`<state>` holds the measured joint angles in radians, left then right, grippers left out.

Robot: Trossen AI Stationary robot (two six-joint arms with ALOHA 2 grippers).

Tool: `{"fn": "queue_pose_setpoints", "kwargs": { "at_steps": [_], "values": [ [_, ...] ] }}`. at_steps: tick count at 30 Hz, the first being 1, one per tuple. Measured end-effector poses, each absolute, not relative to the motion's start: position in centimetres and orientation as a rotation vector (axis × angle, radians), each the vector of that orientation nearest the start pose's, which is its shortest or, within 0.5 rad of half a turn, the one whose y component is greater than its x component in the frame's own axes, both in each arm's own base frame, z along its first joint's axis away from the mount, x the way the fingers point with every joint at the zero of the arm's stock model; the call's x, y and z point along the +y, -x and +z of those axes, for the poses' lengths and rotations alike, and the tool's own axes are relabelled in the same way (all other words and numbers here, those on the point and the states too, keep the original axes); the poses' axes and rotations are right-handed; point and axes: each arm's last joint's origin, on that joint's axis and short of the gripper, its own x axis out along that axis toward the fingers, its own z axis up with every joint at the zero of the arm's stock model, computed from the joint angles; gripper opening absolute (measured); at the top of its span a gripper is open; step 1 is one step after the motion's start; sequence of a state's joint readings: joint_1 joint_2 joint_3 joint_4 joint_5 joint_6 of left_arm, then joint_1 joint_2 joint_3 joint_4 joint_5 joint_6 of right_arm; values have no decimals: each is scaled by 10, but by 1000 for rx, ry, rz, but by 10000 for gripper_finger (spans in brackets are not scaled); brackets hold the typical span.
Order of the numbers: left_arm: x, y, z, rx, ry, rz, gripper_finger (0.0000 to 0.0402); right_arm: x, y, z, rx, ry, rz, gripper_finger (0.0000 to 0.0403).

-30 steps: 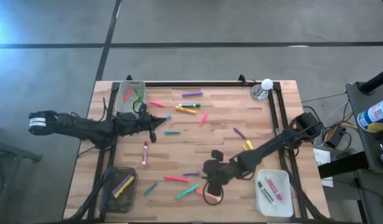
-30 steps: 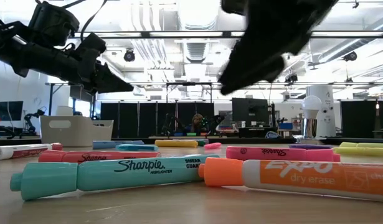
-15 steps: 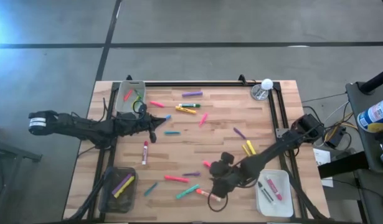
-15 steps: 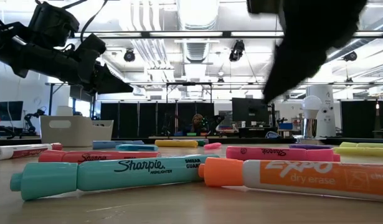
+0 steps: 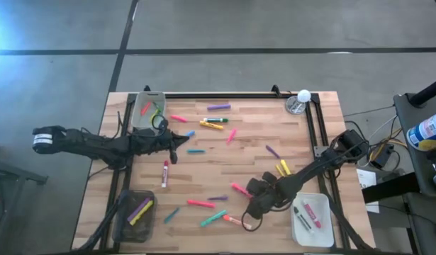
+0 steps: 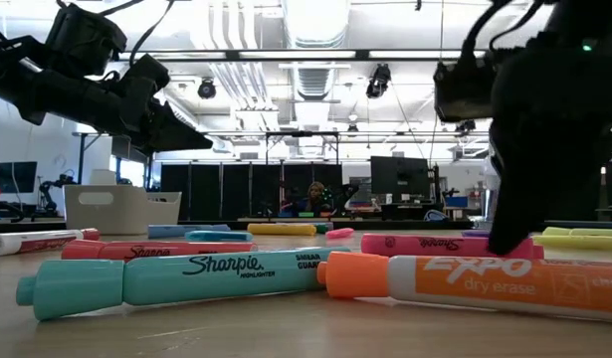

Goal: Pick & Place Markers
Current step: Put the right pink marker pen into the black bin

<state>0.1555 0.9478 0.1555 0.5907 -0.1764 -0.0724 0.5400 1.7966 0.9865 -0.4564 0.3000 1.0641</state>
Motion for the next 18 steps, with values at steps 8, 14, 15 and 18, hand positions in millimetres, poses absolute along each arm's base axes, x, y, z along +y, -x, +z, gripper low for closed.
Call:
{"fn": "queue_pose_setpoints", "kwargs": {
  "at_steps": [8, 14, 15, 18],
  "values": [
    [32, -172, 166, 185, 104, 341, 0, 157, -278, 131, 1112, -381, -354, 95],
    [30, -173, 166, 177, 190, 277, 0, 154, -288, 146, 978, -206, -369, 55],
    [29, -173, 166, 181, 192, 231, 0, 151, -291, 148, 952, -174, -382, 55],
    [25, -174, 167, 187, 200, 124, 3, 142, -304, 155, 873, -114, -389, 62]
  ]
}}
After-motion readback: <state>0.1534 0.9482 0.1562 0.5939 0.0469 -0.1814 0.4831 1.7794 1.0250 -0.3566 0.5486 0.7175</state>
